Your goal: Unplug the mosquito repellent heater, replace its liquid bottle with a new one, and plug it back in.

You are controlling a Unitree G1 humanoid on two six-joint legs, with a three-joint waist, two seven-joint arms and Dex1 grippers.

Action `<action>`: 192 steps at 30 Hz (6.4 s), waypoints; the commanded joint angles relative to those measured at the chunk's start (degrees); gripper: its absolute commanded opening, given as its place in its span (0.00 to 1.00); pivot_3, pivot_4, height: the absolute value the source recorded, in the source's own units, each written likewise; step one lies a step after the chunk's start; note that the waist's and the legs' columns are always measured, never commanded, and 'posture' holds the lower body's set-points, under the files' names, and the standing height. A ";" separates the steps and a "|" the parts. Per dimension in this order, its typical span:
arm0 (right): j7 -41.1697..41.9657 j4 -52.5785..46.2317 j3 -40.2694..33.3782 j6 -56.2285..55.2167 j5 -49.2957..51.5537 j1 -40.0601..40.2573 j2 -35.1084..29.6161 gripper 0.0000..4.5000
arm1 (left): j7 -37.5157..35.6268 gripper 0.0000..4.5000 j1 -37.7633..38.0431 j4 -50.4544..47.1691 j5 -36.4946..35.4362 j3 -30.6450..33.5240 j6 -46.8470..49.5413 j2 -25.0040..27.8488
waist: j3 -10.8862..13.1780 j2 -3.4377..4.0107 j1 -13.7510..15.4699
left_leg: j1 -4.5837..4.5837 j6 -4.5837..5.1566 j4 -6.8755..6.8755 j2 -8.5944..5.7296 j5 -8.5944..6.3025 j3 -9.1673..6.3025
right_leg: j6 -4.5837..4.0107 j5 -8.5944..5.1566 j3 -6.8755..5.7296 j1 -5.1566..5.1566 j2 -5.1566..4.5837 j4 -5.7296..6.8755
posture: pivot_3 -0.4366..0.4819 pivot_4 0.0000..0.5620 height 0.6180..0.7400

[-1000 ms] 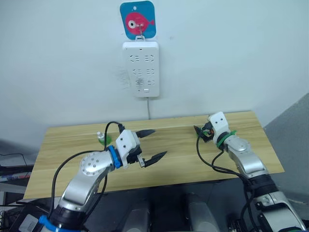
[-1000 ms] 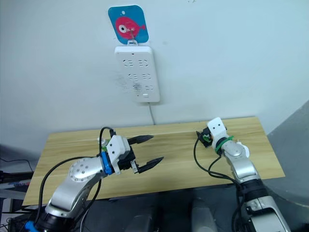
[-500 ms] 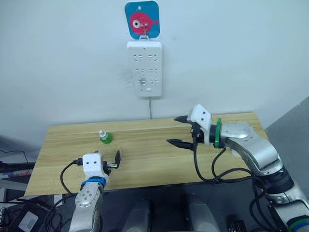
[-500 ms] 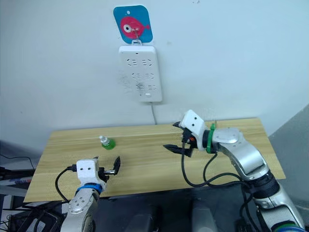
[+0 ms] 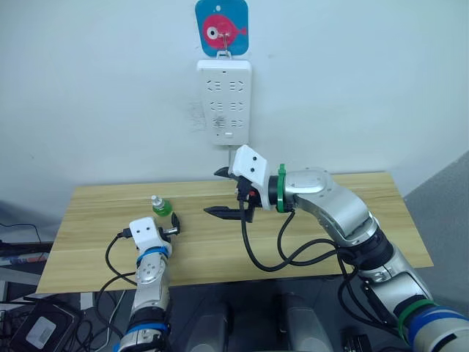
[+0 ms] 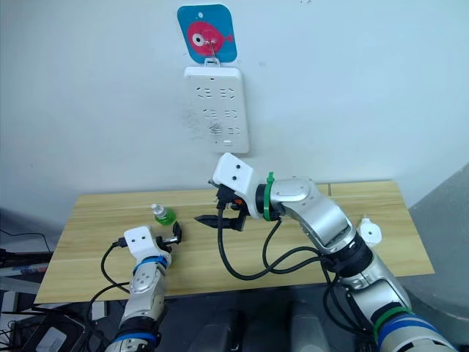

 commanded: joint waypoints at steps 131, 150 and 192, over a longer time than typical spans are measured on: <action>6.11 -6.23 -7.89 -13.61 3.06 16.77 -4.20 0.23 | -68.28 0.49 -8.34 -38.85 -11.70 -24.99 26.58 23.94 | -0.05 0.17 -1.41 | 0.00 -0.32 0.11 -0.18 0.13 -0.29 | -0.08 0.07 -1.19 0.00 -0.54 0.23 | 0.37 0.36 1.00; 34.96 8.58 -5.60 -20.88 8.54 5.95 -8.73 0.54 | -80.64 0.49 -5.61 -41.28 -12.45 -27.30 18.78 28.84 | -0.06 0.17 -0.58 | -0.03 -0.31 0.12 -0.18 0.13 -0.36 | -0.09 0.08 -1.28 0.05 -0.55 0.15 | 0.41 0.38 1.00; 13.29 -5.19 -6.82 -10.68 9.06 13.63 -6.93 0.16 | -74.83 0.49 -7.31 -37.26 -10.16 -27.12 19.00 25.48 | -0.06 0.17 -1.36 | -0.01 -0.31 0.12 -0.17 0.13 -0.33 | -0.10 0.08 -1.24 0.02 -0.55 0.21 | 0.38 0.40 1.00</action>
